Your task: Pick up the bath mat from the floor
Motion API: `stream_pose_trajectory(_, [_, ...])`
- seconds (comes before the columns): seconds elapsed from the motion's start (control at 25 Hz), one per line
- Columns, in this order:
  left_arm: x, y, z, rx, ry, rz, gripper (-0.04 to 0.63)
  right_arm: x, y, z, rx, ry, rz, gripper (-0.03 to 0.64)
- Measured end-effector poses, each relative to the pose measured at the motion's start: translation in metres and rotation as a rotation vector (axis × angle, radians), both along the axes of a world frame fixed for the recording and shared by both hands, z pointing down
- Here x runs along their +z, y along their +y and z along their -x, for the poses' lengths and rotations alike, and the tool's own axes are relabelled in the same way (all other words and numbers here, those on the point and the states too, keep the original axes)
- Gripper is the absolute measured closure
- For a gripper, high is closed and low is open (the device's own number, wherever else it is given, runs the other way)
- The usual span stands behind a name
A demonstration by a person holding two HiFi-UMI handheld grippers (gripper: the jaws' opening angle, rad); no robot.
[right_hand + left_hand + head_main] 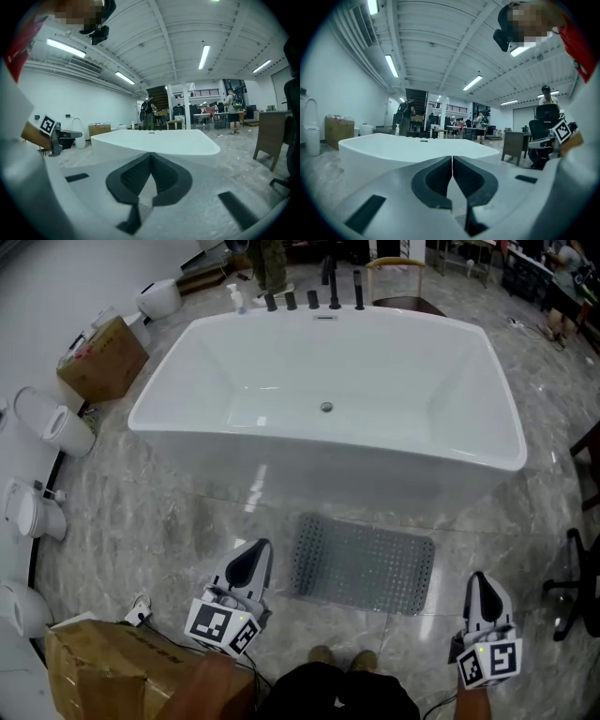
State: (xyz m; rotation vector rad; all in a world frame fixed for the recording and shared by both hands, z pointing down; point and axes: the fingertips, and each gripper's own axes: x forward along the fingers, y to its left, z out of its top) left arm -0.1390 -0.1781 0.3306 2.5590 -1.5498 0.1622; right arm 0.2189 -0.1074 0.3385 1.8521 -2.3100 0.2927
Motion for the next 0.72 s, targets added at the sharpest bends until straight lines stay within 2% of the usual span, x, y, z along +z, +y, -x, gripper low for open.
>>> stream_pose_trajectory(0.24, [0.081,-0.013,0.001,-0.012,0.000,0.059,0.583,0.084,-0.012,-0.012,0.019,-0.004,0.066,0.614])
stream_pose_trajectory(0.72, [0.239,-0.032,0.009,-0.007,-0.042,0.135,0.583,0.232,-0.022,-0.027,0.027,0.022,0.118,0.614])
